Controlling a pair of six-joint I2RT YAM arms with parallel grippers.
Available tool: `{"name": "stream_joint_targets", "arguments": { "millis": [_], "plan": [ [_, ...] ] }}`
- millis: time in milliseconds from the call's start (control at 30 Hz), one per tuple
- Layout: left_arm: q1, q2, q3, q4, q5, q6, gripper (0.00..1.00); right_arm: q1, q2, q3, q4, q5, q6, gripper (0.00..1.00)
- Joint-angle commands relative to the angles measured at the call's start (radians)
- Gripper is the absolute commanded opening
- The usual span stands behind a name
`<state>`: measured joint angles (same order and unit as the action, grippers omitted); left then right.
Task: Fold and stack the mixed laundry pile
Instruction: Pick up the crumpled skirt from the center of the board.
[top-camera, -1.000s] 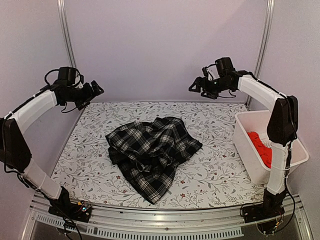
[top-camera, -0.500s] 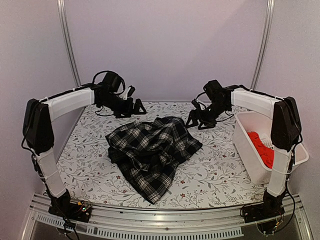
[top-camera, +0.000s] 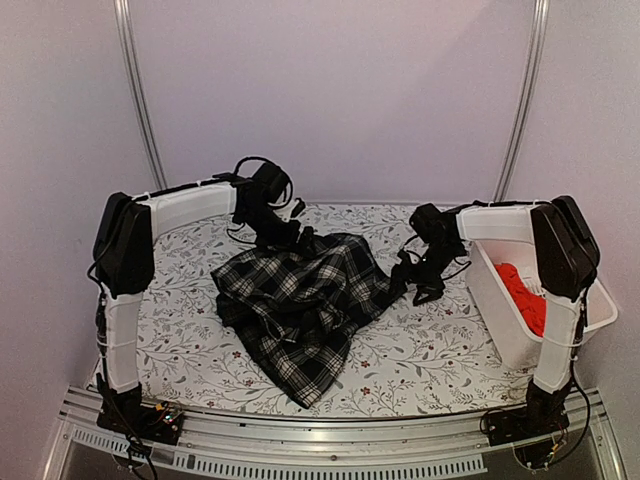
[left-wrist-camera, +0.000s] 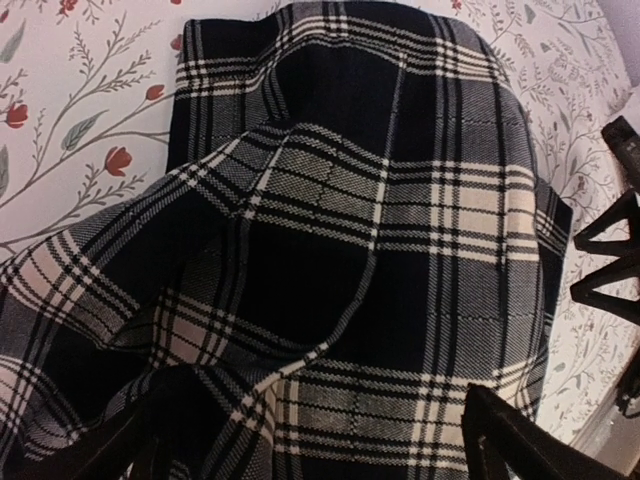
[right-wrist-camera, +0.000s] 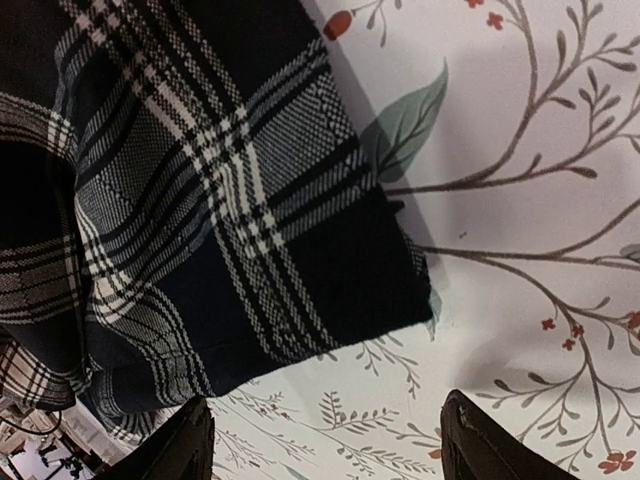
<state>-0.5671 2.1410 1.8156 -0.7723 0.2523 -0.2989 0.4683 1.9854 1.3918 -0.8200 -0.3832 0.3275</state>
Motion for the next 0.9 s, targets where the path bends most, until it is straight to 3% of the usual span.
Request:
{"name": "stream_joint_targets", "arguments": {
  "millis": [0, 67, 133, 200, 267, 333, 533, 700, 800, 867],
  "plan": [
    [0.022, -0.036, 0.02, -0.022, -0.05, 0.001, 1.0, -0.015, 0.056, 0.012, 0.11, -0.054, 0.067, 0.75],
    [0.034, -0.053, 0.009, -0.019, -0.058, -0.013, 1.0, -0.038, 0.072, 0.021, 0.131, -0.068, 0.083, 0.72],
    [0.052, -0.078, -0.016, -0.005, -0.057, -0.036, 1.0, -0.072, 0.081, 0.025, 0.16, -0.108, 0.103, 0.62],
    [0.077, -0.109, -0.051, 0.02, -0.044, -0.063, 1.0, -0.103, 0.097, 0.04, 0.176, -0.16, 0.117, 0.42],
    [0.108, -0.148, -0.094, 0.062, -0.023, -0.083, 1.0, -0.126, 0.11, 0.081, 0.175, -0.195, 0.118, 0.14],
    [0.143, -0.191, -0.152, 0.105, -0.009, -0.096, 1.0, -0.131, 0.109, 0.154, 0.168, -0.19, 0.111, 0.0],
    [0.237, -0.256, -0.24, 0.177, 0.06, -0.092, 1.0, -0.1, 0.109, 0.508, 0.096, -0.194, 0.073, 0.0],
    [0.218, -0.218, -0.234, 0.166, 0.068, -0.037, 1.0, 0.028, 0.108, 0.812, -0.053, -0.169, -0.099, 0.0],
    [0.217, -0.223, -0.276, 0.181, 0.034, -0.055, 1.0, 0.129, 0.022, 0.752, -0.026, -0.226, -0.211, 0.0],
    [0.231, -0.281, -0.352, 0.264, 0.041, -0.092, 1.0, 0.235, -0.062, 0.667, -0.063, -0.174, -0.271, 0.0]
  ]
}}
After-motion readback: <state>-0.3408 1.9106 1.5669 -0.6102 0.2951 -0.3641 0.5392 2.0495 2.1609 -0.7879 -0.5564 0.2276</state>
